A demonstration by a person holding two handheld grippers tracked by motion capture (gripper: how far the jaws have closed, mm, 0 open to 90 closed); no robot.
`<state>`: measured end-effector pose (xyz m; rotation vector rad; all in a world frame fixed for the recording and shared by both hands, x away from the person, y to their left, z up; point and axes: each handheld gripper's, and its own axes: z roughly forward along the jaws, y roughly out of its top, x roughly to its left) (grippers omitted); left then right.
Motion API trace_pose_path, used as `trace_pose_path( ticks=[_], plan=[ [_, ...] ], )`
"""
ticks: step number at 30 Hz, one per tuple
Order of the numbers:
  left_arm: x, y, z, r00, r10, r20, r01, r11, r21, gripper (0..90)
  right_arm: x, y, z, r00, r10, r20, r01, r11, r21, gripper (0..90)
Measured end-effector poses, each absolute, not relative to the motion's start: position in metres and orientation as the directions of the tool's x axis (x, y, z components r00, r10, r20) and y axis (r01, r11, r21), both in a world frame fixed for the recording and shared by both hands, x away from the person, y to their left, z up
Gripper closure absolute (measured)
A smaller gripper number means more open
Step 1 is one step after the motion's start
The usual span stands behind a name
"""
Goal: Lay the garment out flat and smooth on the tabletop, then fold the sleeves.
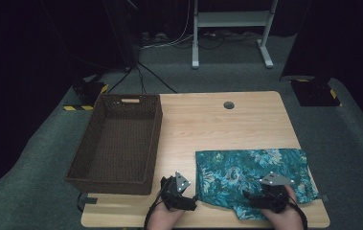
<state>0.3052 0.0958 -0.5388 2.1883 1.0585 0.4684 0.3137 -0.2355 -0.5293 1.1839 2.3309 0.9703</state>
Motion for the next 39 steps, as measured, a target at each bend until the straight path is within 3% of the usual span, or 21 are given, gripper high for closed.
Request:
trace_pose_path(
  ticks=[7,12,18,23,39],
  plan=[
    [0.305,0.101,-0.544,0.605,0.796,0.005,0.566,-0.435,0.701,1.4,0.313,-0.228,-0.539,-0.608,0.793,-0.016,0.568,0.45,0.689,6.3],
    [0.306,0.101,-0.54,0.631,0.773,-0.068,0.56,-0.393,0.729,12.0,0.311,-0.228,-0.54,-0.608,0.794,-0.016,0.568,0.449,0.69,5.7],
    [0.318,0.095,-0.531,0.644,0.762,-0.072,0.537,-0.383,0.751,18.5,0.31,-0.229,-0.54,-0.609,0.793,-0.016,0.565,0.448,0.693,5.4],
    [0.333,0.088,-0.524,0.651,0.756,-0.07,0.52,-0.377,0.767,30.5,0.31,-0.229,-0.539,-0.611,0.791,-0.015,0.57,0.454,0.685,5.0],
    [0.394,0.071,-0.512,0.588,0.802,-0.102,0.573,-0.325,0.752,27.7,0.308,-0.226,-0.533,-0.595,0.804,-0.013,0.597,0.452,0.663,6.9]
  ],
)
